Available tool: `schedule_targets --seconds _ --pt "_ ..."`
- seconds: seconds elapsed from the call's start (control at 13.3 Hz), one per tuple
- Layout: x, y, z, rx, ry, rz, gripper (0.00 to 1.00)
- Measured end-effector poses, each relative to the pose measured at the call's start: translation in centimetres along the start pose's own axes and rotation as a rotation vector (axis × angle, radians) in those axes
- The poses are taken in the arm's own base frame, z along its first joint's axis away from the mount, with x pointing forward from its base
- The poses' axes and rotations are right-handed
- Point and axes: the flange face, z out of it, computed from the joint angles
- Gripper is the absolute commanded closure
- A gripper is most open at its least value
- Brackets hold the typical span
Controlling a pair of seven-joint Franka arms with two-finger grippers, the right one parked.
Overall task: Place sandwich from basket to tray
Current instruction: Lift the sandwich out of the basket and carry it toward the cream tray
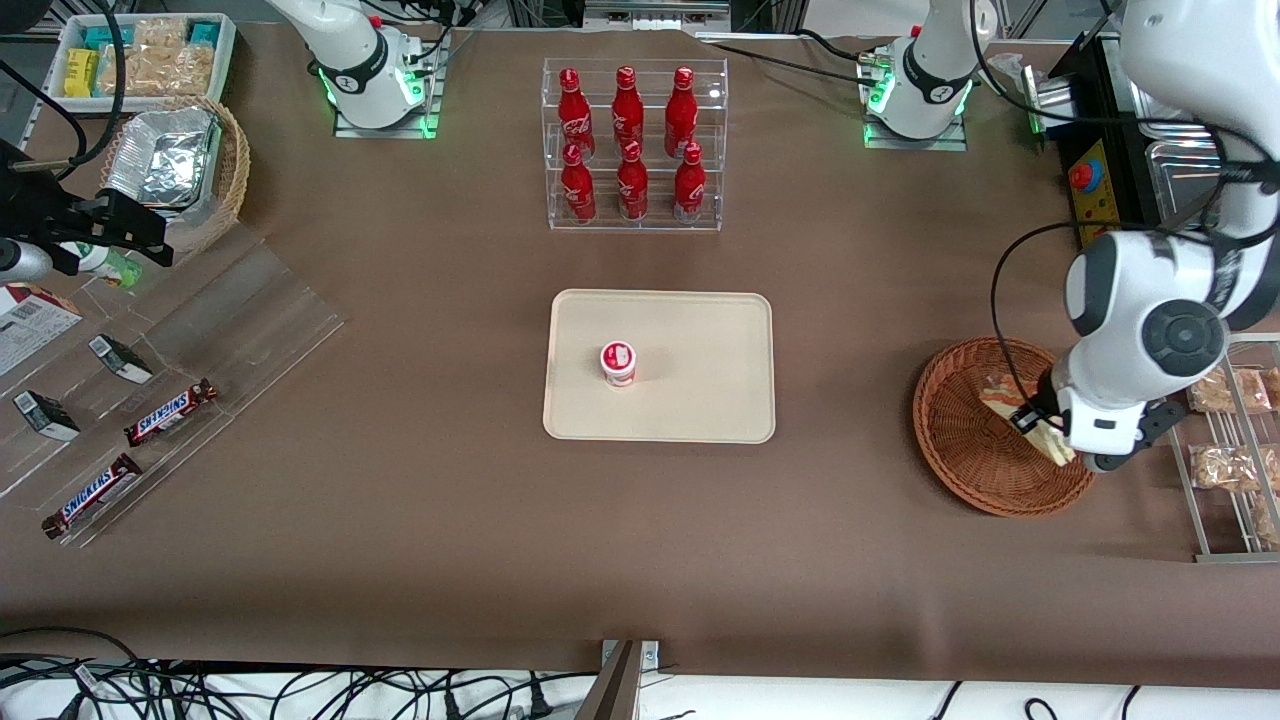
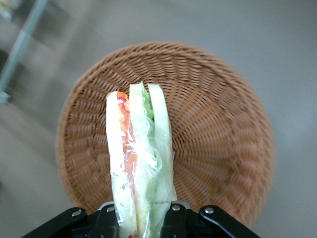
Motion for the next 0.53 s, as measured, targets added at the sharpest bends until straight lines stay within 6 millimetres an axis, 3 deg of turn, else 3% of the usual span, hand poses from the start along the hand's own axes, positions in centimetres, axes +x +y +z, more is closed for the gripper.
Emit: schedule_targets --seconds 0.23,0.53 --pt "-2.3 3.0 -7.0 -0.015 -0.019 0.147 0.99" --pt "-5.7 6.9 -11.8 -0.115 -0.074 0.38 0.99"
